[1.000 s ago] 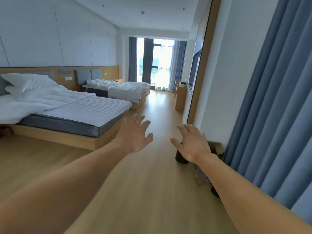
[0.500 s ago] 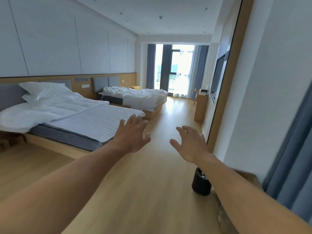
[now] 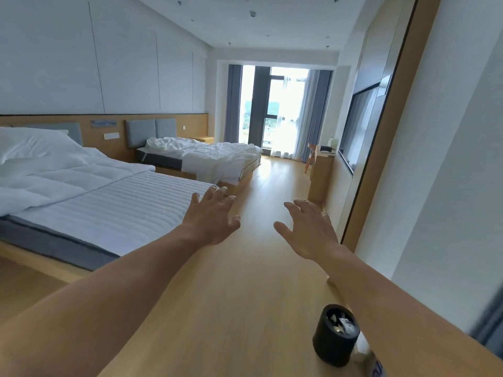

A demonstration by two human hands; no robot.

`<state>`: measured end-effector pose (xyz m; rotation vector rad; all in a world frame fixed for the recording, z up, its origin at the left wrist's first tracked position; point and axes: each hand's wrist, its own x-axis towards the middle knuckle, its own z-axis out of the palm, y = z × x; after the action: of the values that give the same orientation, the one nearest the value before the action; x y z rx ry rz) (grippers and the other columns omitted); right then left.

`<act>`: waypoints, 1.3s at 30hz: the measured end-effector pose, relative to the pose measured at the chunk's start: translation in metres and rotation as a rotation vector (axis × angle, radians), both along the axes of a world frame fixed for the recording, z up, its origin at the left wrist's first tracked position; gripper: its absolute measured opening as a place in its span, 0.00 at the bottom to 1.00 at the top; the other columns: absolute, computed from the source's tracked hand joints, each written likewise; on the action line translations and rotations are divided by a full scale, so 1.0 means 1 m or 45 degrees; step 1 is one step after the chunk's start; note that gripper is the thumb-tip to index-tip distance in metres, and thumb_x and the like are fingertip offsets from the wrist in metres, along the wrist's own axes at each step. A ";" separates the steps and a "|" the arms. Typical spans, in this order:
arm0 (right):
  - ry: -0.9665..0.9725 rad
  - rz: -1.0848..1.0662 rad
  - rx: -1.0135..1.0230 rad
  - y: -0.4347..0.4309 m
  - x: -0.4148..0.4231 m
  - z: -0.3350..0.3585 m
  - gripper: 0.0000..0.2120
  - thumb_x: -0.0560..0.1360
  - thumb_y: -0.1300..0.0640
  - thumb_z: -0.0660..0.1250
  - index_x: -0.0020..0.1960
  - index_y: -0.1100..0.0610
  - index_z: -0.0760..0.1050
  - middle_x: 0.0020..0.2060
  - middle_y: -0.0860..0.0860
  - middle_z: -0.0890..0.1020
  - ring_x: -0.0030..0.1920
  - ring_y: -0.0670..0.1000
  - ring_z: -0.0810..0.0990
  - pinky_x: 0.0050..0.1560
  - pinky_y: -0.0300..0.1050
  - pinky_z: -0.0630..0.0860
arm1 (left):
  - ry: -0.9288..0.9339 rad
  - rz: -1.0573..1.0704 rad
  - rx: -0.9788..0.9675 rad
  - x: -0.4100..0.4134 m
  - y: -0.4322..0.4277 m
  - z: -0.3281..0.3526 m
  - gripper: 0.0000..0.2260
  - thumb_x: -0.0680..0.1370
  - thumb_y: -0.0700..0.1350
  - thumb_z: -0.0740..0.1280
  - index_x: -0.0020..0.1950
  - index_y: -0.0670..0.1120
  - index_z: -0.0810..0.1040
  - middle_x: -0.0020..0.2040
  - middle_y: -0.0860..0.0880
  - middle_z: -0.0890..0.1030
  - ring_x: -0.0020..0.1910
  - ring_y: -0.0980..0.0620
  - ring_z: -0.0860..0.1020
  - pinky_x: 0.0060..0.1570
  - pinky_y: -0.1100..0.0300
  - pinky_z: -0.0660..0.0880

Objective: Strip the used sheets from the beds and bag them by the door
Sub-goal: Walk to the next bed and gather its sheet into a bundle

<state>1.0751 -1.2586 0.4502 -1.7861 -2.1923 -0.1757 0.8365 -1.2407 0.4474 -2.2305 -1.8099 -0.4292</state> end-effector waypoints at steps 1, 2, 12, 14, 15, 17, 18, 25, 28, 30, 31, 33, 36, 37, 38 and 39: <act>0.010 -0.012 0.009 0.023 0.000 0.001 0.30 0.81 0.37 0.52 0.79 0.49 0.55 0.79 0.50 0.56 0.79 0.51 0.50 0.74 0.60 0.52 | -0.002 -0.007 0.002 0.001 0.027 0.001 0.27 0.80 0.60 0.55 0.77 0.51 0.61 0.80 0.47 0.55 0.79 0.46 0.50 0.74 0.37 0.52; 0.017 -0.019 0.009 0.046 0.001 0.002 0.30 0.81 0.37 0.52 0.79 0.49 0.55 0.79 0.50 0.56 0.79 0.51 0.50 0.74 0.60 0.53 | -0.006 -0.015 -0.003 0.004 0.053 0.001 0.28 0.80 0.61 0.54 0.77 0.51 0.61 0.80 0.47 0.55 0.79 0.46 0.50 0.74 0.37 0.52; 0.062 0.011 0.030 0.303 0.033 -0.016 0.30 0.81 0.36 0.52 0.79 0.49 0.56 0.79 0.50 0.57 0.78 0.51 0.50 0.74 0.59 0.52 | 0.025 -0.013 -0.033 0.043 0.302 -0.018 0.27 0.80 0.60 0.55 0.78 0.52 0.61 0.80 0.49 0.55 0.79 0.47 0.50 0.75 0.38 0.52; 0.068 0.036 0.012 0.357 0.042 -0.016 0.30 0.81 0.36 0.52 0.79 0.49 0.55 0.79 0.50 0.56 0.78 0.50 0.50 0.74 0.58 0.52 | 0.034 0.011 -0.068 0.050 0.349 -0.014 0.27 0.80 0.60 0.54 0.78 0.52 0.60 0.80 0.49 0.55 0.79 0.47 0.49 0.75 0.38 0.52; 0.072 0.048 0.000 0.382 0.045 -0.015 0.30 0.81 0.37 0.53 0.79 0.49 0.55 0.79 0.50 0.56 0.78 0.50 0.50 0.74 0.58 0.52 | 0.048 0.021 -0.078 0.053 0.371 -0.010 0.27 0.80 0.60 0.54 0.78 0.52 0.60 0.80 0.49 0.55 0.79 0.47 0.49 0.74 0.38 0.52; 0.082 0.075 0.010 0.433 0.050 -0.010 0.30 0.81 0.37 0.53 0.78 0.49 0.56 0.78 0.50 0.57 0.78 0.50 0.50 0.73 0.58 0.52 | 0.058 0.046 -0.036 0.055 0.416 -0.002 0.27 0.80 0.60 0.55 0.77 0.52 0.62 0.80 0.48 0.57 0.79 0.47 0.51 0.74 0.38 0.53; 0.086 0.089 0.026 0.458 0.051 -0.007 0.30 0.81 0.37 0.54 0.78 0.49 0.57 0.78 0.50 0.58 0.78 0.50 0.51 0.73 0.58 0.52 | 0.055 0.063 -0.003 0.056 0.438 0.001 0.27 0.79 0.60 0.55 0.77 0.52 0.63 0.79 0.48 0.58 0.79 0.47 0.52 0.74 0.38 0.53; 0.066 0.192 0.015 0.627 0.047 -0.012 0.29 0.80 0.37 0.54 0.76 0.49 0.59 0.77 0.49 0.60 0.77 0.50 0.53 0.73 0.57 0.54 | 0.032 0.143 -0.006 0.052 0.591 -0.005 0.28 0.80 0.61 0.55 0.77 0.52 0.62 0.80 0.48 0.58 0.79 0.46 0.52 0.74 0.38 0.52; 0.044 0.192 0.019 0.707 0.045 -0.018 0.29 0.80 0.37 0.54 0.77 0.48 0.59 0.77 0.49 0.59 0.77 0.50 0.53 0.72 0.57 0.54 | 0.038 0.163 -0.017 0.046 0.667 -0.013 0.28 0.80 0.61 0.54 0.78 0.52 0.61 0.80 0.48 0.57 0.79 0.46 0.51 0.74 0.38 0.51; 0.031 0.180 0.011 0.760 0.043 -0.022 0.29 0.80 0.37 0.54 0.77 0.48 0.58 0.77 0.49 0.59 0.77 0.50 0.53 0.73 0.57 0.54 | 0.037 0.155 -0.024 0.044 0.722 -0.018 0.28 0.80 0.61 0.54 0.78 0.51 0.61 0.80 0.47 0.57 0.79 0.46 0.51 0.74 0.39 0.51; 0.023 0.170 -0.004 0.786 0.044 -0.021 0.29 0.80 0.37 0.54 0.77 0.48 0.58 0.78 0.49 0.58 0.78 0.50 0.52 0.73 0.57 0.53 | 0.026 0.152 -0.033 0.043 0.750 -0.018 0.28 0.81 0.61 0.54 0.78 0.51 0.61 0.80 0.47 0.57 0.79 0.46 0.51 0.74 0.39 0.51; 0.006 0.149 -0.027 0.836 0.047 -0.017 0.30 0.80 0.37 0.53 0.78 0.48 0.56 0.78 0.50 0.57 0.78 0.50 0.51 0.74 0.58 0.53 | 0.015 0.145 -0.050 0.044 0.805 -0.013 0.28 0.81 0.61 0.54 0.78 0.51 0.61 0.80 0.47 0.57 0.79 0.46 0.52 0.74 0.39 0.52; 0.017 0.104 0.006 0.909 0.057 -0.005 0.30 0.81 0.37 0.53 0.79 0.48 0.56 0.78 0.50 0.57 0.78 0.50 0.50 0.74 0.58 0.52 | 0.033 0.122 -0.034 0.054 0.888 0.000 0.27 0.81 0.61 0.54 0.78 0.51 0.60 0.80 0.47 0.57 0.79 0.46 0.52 0.74 0.39 0.52; 0.024 0.095 0.011 0.932 0.062 -0.002 0.30 0.81 0.36 0.53 0.79 0.48 0.56 0.79 0.50 0.57 0.78 0.50 0.50 0.75 0.58 0.51 | 0.019 0.106 -0.034 0.059 0.914 0.003 0.27 0.81 0.60 0.54 0.78 0.51 0.61 0.80 0.47 0.57 0.79 0.46 0.52 0.74 0.39 0.52; 0.028 0.086 0.004 0.955 0.069 -0.002 0.31 0.81 0.36 0.52 0.79 0.48 0.55 0.79 0.50 0.56 0.78 0.50 0.50 0.75 0.58 0.51 | 0.004 0.089 -0.041 0.066 0.940 0.004 0.27 0.81 0.60 0.54 0.77 0.51 0.62 0.80 0.47 0.57 0.79 0.47 0.52 0.74 0.39 0.52; 0.032 0.075 -0.013 0.977 0.076 -0.003 0.31 0.81 0.36 0.52 0.79 0.48 0.55 0.79 0.50 0.56 0.78 0.50 0.50 0.75 0.58 0.51 | -0.001 0.074 -0.049 0.075 0.964 0.003 0.26 0.81 0.60 0.55 0.77 0.51 0.62 0.80 0.48 0.57 0.79 0.47 0.51 0.75 0.39 0.51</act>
<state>1.1506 -0.2812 0.4474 -1.7176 -2.2286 -0.1286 0.9111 -0.2766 0.4507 -2.1967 -1.8936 -0.3869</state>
